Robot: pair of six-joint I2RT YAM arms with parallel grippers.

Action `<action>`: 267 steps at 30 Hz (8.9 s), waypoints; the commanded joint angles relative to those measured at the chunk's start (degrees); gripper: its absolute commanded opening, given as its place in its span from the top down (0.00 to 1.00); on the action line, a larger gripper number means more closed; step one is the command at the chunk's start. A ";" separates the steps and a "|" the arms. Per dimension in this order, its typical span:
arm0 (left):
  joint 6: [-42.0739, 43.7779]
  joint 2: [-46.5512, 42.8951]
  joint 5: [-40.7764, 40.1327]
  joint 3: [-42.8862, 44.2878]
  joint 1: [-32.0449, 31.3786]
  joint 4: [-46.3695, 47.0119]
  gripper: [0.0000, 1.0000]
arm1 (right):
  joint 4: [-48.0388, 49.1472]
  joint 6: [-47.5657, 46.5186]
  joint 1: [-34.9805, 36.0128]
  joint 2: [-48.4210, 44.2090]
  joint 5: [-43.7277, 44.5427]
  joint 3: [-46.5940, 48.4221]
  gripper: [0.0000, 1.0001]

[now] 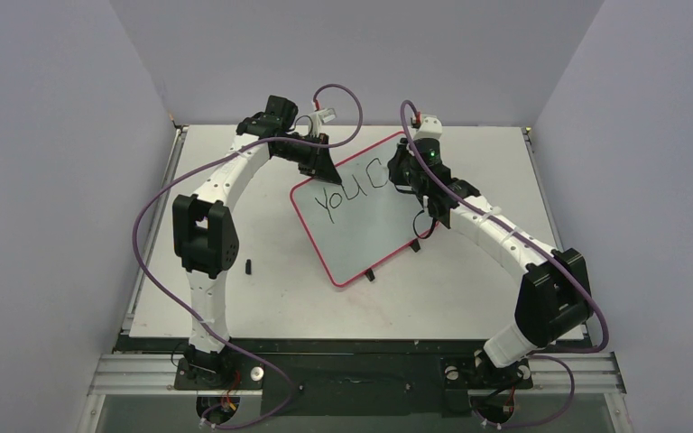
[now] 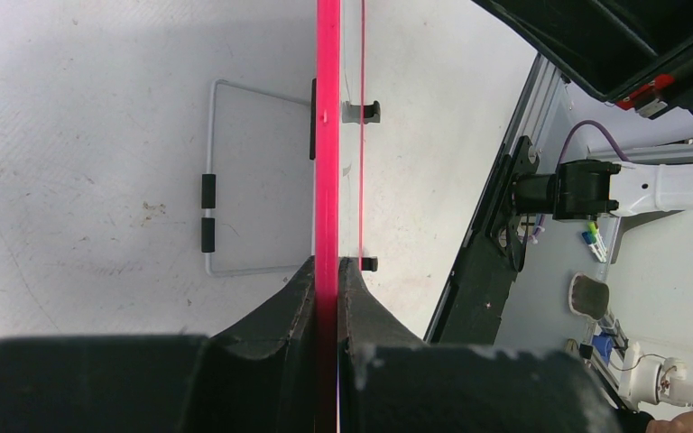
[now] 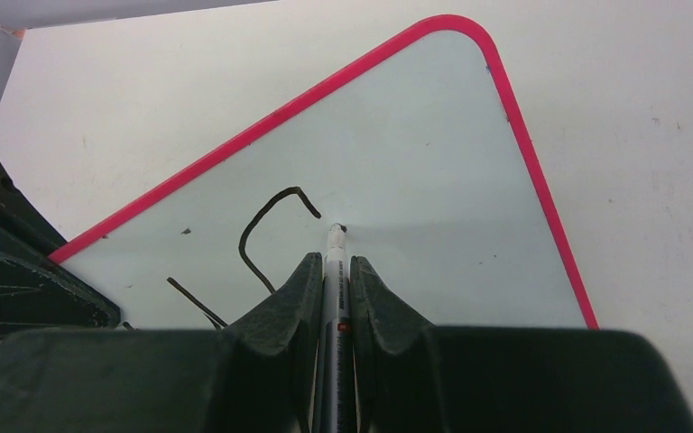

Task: Write a sentence on the whiteboard

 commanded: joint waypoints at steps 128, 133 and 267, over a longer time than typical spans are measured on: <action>4.92 -3.72 -2.33 2.51 -1.49 -0.68 1.00 | 4.70 0.59 -1.79 -2.81 1.31 -3.56 1.00; 4.98 -3.72 -2.26 2.60 -1.51 -0.68 1.00 | 4.11 0.27 -1.79 -0.99 1.35 -0.10 1.00; 2.64 1.01 -4.19 -1.54 3.82 4.15 1.00 | 18.87 -5.87 33.47 -2.06 14.73 -16.46 1.00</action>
